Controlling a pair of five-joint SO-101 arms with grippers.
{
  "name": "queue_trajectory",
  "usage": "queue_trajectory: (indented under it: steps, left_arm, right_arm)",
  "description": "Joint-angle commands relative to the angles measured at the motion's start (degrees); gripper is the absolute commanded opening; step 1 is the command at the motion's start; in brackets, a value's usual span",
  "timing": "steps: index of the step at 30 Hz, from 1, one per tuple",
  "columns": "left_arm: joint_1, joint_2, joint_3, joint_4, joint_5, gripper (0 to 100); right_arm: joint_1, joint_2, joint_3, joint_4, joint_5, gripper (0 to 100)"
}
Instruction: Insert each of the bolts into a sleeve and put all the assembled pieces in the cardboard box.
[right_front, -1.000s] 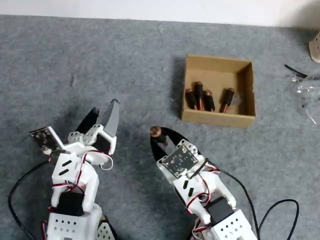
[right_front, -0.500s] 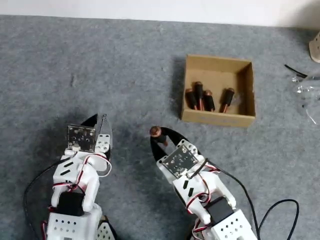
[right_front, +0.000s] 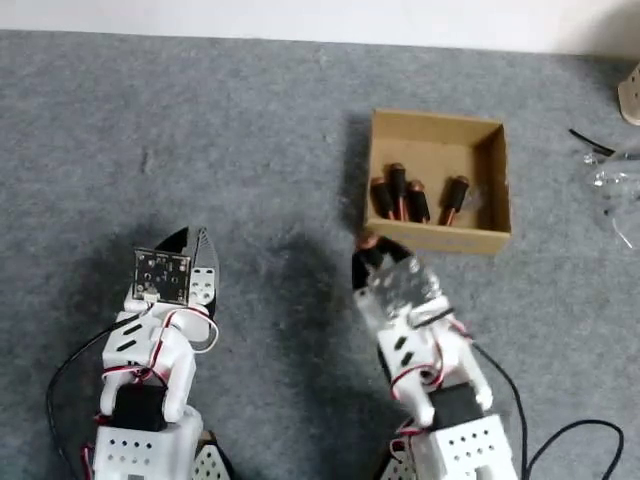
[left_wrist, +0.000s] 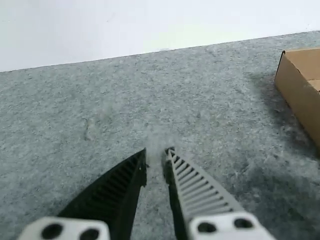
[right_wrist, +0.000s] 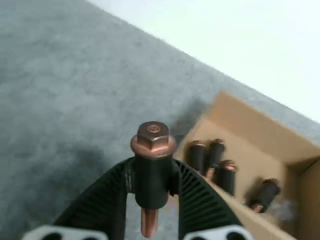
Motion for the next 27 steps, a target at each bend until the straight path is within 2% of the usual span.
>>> queue_trajectory:
  steps: [1,4,8,12,16,21,27]
  left_arm:
    - [-0.66,-0.84,0.57,0.0,-0.35,7]
    - [-0.66,-0.84,0.57,0.0,-0.35,7]
    - [-0.75,-0.75,0.57,0.09,-0.35,7]
    - [-0.75,-0.75,0.57,0.18,-0.35,8]
    - [-0.75,-0.75,0.57,0.18,-0.35,8]
    - [-0.75,-0.75,0.57,0.18,-0.35,8]
    - [-0.75,-0.75,0.57,0.09,-0.35,8]
  right_arm:
    - [1.89,17.54,-17.98,-1.36,-1.23,0.6]
    - [2.95,37.23,-32.13,-1.1,-1.41,0.6]
    - [7.87,60.88,-50.07,-0.84,-6.51,0.6]
    - [14.02,80.66,-68.26,5.41,-12.66,0.6]
    - [16.13,97.01,-82.77,14.02,-18.81,0.6]
    - [17.27,110.81,-89.1,15.87,-25.76,0.6]
    - [19.3,113.54,-88.75,16.04,-25.76,0.6]
